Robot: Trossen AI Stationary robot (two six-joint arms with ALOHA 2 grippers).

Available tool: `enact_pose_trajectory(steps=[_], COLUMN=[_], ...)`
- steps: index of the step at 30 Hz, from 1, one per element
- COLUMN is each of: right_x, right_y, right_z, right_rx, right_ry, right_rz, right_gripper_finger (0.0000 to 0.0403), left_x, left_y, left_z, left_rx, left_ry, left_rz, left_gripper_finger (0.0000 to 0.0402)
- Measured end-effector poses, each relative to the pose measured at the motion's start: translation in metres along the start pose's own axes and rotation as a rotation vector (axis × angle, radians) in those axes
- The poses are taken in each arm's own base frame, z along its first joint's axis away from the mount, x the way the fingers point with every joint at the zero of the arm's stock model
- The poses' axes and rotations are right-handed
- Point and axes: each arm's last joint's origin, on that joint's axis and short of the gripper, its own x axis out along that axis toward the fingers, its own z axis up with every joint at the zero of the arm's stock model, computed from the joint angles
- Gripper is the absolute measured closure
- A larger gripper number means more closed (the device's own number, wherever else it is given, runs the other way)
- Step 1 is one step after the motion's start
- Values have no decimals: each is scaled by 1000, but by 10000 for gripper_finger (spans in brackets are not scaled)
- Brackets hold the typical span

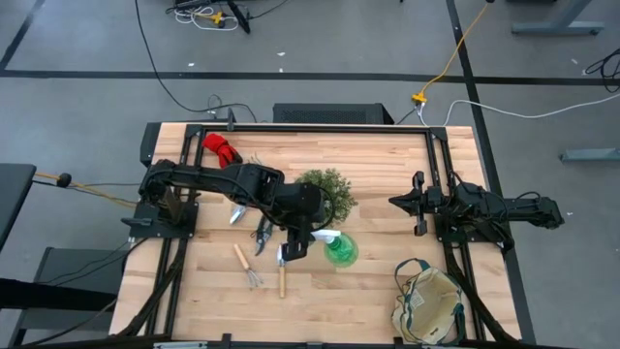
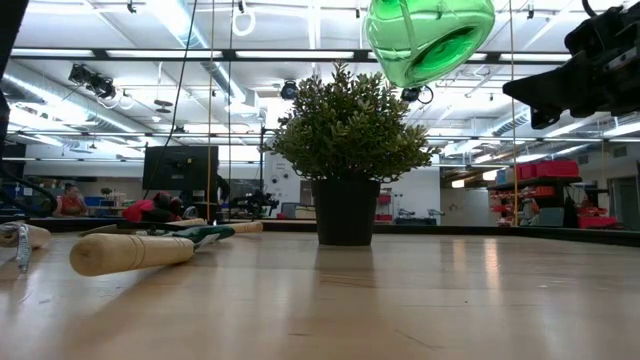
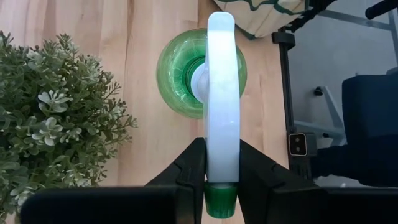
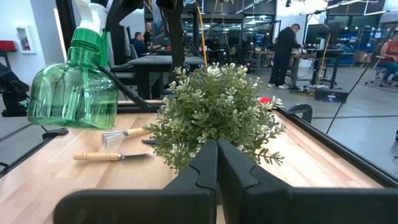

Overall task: Pick & Place Garden tools in Gardening bag
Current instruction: Put the green spray bottle into the white gardening bag

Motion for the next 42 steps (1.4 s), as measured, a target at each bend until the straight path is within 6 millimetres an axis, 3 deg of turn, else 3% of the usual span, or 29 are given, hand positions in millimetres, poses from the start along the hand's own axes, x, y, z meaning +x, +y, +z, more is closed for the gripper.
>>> enact_pose_trajectory(steps=[7, 15, 28, 42], right_x=[0, -1, -3, -6], right_y=[0, 0, -1, -2], right_z=[0, 10, 22, 37], right_rx=[13, 268, 411, 424], right_ry=[-3, -105, -227, -329], right_rz=[0, 13, 35, 5], right_gripper_finger=[392, 392, 392, 401], left_x=[0, 0, 0, 0], left_y=[0, 0, 1, 1], left_z=[0, 0, 0, -1], left_rx=[1, 2, 1, 0], left_ry=[1, 1, -3, 2], left_rz=[0, 2, 16, 17], left_gripper_finger=[332, 332, 332, 332])
